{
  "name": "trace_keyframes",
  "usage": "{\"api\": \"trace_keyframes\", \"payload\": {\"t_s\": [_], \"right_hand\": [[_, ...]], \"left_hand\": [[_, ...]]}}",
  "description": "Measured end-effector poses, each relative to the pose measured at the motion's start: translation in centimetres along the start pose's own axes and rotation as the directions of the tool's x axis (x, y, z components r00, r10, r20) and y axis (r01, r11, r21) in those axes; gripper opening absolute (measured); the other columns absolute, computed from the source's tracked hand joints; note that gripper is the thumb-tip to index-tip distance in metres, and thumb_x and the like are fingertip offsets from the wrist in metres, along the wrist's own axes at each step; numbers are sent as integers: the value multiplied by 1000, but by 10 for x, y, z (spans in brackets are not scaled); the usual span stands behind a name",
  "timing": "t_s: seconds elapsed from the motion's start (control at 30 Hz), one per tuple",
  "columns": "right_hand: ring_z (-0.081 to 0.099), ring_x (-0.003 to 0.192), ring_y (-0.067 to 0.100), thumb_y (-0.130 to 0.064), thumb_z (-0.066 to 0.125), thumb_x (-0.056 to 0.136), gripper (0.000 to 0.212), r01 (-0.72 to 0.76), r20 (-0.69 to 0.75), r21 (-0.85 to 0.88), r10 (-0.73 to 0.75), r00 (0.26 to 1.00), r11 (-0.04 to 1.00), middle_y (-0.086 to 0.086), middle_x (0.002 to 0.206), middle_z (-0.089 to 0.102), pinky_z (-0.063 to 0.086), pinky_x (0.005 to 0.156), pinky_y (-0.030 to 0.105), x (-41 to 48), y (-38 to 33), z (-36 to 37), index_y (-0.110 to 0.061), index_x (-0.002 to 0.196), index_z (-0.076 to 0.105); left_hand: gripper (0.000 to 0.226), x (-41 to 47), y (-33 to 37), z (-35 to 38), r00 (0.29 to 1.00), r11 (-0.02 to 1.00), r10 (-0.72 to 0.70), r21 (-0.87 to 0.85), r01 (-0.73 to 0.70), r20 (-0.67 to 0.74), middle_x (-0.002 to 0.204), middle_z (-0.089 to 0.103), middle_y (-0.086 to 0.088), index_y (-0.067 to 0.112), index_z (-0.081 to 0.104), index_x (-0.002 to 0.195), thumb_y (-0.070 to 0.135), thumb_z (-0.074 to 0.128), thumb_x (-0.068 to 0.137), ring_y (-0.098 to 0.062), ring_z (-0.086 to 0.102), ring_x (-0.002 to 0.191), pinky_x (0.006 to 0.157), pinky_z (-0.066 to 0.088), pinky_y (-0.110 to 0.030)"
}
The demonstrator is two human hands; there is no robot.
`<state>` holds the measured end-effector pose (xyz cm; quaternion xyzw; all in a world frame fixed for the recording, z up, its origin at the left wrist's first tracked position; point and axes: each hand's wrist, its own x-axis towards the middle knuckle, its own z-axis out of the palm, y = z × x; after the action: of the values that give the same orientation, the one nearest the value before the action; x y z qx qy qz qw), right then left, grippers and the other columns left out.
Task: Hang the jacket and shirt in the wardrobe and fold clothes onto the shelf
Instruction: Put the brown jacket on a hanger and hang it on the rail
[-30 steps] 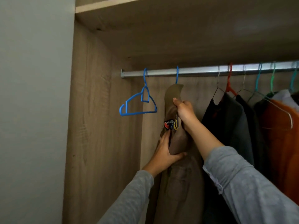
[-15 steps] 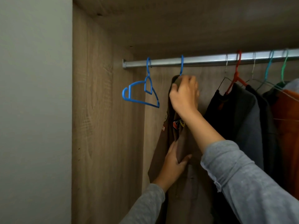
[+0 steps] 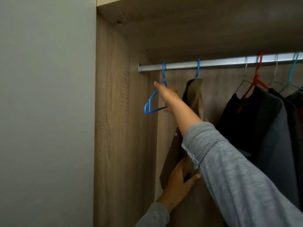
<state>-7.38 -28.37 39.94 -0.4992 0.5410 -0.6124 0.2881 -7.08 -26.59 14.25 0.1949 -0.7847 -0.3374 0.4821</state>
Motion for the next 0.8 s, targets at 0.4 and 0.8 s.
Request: {"api": "trace_keyframes", "payload": {"t_s": [0.4,0.8], "right_hand": [[48,47,12,-7,37,94,16,123,-67,-3,-123,990,992,6,64,51,37,39,23,2,1,13,-6,83,48],[42,52,14,2,38,91,22,283,-74,-23,-284,956,959,7,71,49,34,46,26,-57,-9,-17,-7,73,47]], "left_hand": [[16,-22,1,-34,992,992,-119,-43,117,-51,90,66,31,31,60,99,33,68,85,13,59,92,87,44,-13],[17,-49,27,-26,982,980,-118,-175,92,-145,97,70,22,27,66,103,18,65,89,2,63,100,89,46,-13]]}}
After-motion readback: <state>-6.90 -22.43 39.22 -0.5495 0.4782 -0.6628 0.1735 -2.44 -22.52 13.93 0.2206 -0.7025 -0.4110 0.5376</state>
